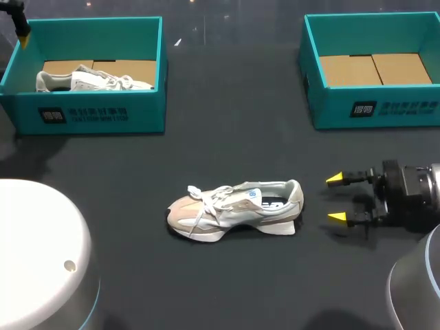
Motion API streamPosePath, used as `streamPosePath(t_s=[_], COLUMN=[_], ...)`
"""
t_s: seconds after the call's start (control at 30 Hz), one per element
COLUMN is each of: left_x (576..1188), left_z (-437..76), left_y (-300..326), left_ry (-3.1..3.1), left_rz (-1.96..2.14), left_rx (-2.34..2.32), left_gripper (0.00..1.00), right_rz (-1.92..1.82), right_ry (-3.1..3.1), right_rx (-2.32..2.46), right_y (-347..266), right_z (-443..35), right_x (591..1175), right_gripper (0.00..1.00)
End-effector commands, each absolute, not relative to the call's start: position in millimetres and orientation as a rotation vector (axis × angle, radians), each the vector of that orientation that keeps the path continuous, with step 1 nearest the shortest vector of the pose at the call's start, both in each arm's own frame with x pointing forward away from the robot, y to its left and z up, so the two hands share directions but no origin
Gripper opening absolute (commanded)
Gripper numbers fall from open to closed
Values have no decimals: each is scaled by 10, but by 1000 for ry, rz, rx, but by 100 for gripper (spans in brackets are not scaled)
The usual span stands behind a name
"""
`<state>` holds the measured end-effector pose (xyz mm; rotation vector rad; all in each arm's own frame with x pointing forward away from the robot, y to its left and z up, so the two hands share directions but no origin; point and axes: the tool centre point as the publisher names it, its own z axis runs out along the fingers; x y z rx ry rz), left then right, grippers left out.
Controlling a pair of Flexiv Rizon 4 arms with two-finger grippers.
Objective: Take the shoe out of the shoebox, open the shoe tongue, remove and reinsert the insole, then place the shoe into the shoebox
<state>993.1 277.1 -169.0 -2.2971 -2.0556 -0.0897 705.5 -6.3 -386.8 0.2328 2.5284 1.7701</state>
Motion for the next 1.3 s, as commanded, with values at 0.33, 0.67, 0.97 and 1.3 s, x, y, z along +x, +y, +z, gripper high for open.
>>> streamPosePath(t_s=[0.33, 0.67, 0.97, 1.3], left_x=[9924, 9924, 9924, 9924], left_z=[-1685, -1685, -1685, -1685], left_y=[2774, 2774, 2774, 2774], left_ry=[-2055, -2055, -2055, -2055], left_rz=[-93, -93, -93, -93], left_rx=[-2298, -2298, -2298, -2298], left_gripper=[100, 100, 100, 100], right_rz=[1789, 1816, 1826, 1849], right_ry=[2508, 2512, 2513, 2512], right_rx=[222, 196, 182, 154], right_y=[270, 464, 542, 668], right_z=[-3937, -3994, -4026, -4062], right_x=[7015, 7042, 7056, 7049], right_gripper=[100, 100, 100, 100])
